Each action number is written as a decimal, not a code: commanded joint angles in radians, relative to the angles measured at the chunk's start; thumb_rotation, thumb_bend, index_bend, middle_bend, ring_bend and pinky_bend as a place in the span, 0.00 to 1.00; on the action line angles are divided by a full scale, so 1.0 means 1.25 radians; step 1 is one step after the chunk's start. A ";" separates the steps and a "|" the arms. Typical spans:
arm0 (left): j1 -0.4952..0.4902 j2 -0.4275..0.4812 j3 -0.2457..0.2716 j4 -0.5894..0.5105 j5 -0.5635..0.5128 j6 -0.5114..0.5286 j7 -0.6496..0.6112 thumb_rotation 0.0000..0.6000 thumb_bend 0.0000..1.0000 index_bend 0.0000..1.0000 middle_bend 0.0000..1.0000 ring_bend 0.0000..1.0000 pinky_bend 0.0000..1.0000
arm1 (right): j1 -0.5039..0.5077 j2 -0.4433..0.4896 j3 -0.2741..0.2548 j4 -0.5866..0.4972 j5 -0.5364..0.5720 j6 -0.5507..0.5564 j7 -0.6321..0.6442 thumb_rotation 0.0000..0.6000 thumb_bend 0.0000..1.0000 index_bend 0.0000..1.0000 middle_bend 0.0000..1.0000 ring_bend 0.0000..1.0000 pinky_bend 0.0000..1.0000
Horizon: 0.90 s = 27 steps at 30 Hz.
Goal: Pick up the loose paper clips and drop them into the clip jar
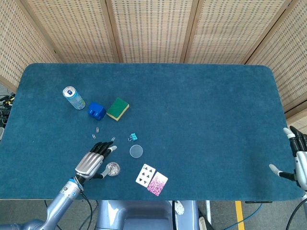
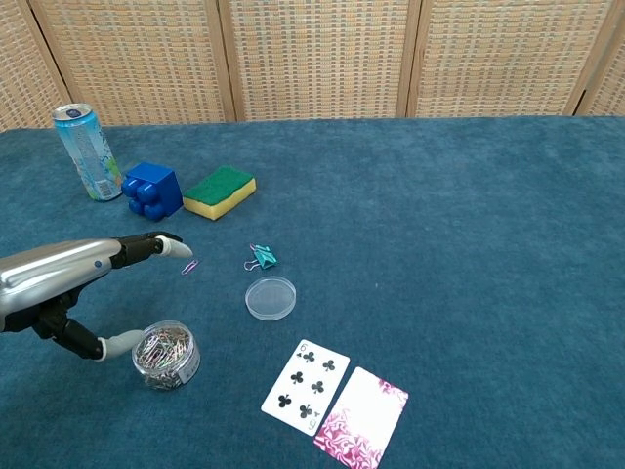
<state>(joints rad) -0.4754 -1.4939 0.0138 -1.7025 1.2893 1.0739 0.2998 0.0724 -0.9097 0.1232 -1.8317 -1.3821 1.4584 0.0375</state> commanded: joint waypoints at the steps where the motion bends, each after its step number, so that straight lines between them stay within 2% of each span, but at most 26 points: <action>1: 0.005 0.013 -0.009 -0.003 0.009 0.016 -0.017 1.00 0.38 0.13 0.00 0.00 0.00 | -0.001 0.000 -0.001 -0.001 -0.001 0.001 0.000 1.00 0.00 0.00 0.00 0.00 0.00; 5: 0.006 0.037 -0.027 0.013 0.015 0.035 -0.027 1.00 0.39 0.20 0.00 0.00 0.00 | 0.000 0.000 -0.001 -0.002 -0.004 0.001 -0.002 1.00 0.00 0.00 0.00 0.00 0.00; 11: -0.023 0.053 -0.056 0.121 -0.003 -0.008 -0.045 1.00 0.38 0.28 0.00 0.00 0.00 | 0.000 -0.002 -0.002 -0.003 -0.004 0.001 -0.007 1.00 0.00 0.00 0.00 0.00 0.00; 19: -0.064 0.003 -0.069 0.304 -0.009 -0.084 -0.097 1.00 0.41 0.36 0.00 0.00 0.00 | 0.004 -0.007 -0.002 -0.003 0.002 -0.005 -0.020 1.00 0.00 0.00 0.00 0.00 0.00; 27: -0.090 -0.060 -0.086 0.423 -0.019 -0.128 -0.154 1.00 0.44 0.39 0.00 0.00 0.00 | 0.007 -0.010 -0.001 -0.003 0.008 -0.010 -0.029 1.00 0.00 0.00 0.00 0.00 0.00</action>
<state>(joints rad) -0.5765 -1.5489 -0.0859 -1.1999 1.2717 0.9298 0.1224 0.0808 -0.9223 0.1221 -1.8355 -1.3722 1.4455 0.0019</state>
